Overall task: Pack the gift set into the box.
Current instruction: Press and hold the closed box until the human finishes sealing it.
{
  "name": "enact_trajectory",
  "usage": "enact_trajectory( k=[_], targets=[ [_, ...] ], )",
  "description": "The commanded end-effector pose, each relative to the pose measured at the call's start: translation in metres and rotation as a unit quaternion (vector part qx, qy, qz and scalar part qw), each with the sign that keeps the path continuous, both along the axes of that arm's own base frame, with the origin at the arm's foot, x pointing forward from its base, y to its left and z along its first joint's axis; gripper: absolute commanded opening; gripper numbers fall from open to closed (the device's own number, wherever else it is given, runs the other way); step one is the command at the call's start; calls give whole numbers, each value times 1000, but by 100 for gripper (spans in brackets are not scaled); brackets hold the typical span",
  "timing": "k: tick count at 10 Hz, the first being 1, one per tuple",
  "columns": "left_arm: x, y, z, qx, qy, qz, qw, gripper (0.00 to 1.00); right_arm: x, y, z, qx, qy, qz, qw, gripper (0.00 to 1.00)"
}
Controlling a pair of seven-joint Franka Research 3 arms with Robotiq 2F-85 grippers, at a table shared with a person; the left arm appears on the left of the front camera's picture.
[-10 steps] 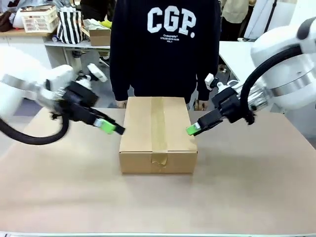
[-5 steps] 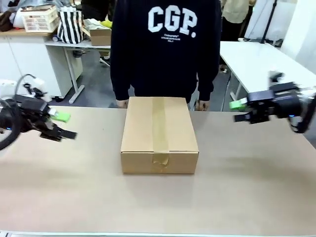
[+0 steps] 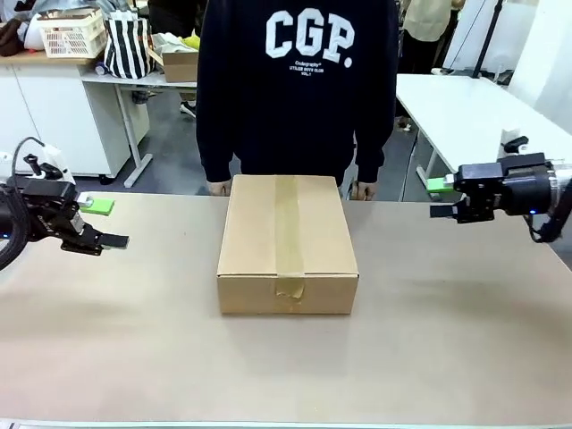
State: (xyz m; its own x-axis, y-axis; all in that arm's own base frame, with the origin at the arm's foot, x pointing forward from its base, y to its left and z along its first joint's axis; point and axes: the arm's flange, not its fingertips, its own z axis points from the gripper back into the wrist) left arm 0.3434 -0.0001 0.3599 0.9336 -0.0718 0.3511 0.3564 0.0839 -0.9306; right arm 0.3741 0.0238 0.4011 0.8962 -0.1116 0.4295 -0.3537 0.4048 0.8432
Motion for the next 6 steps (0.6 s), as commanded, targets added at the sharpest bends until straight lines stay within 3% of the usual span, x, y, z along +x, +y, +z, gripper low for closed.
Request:
enact_trajectory(
  k=[1, 6],
  targets=[
    [-4, 2, 4, 10, 2, -4, 1000, 100, -3, -3, 6, -5, 7, 3, 1000, 100],
    [-4, 2, 4, 10, 2, -4, 1000, 100, -3, -3, 6, -5, 7, 3, 1000, 100]
  ],
)
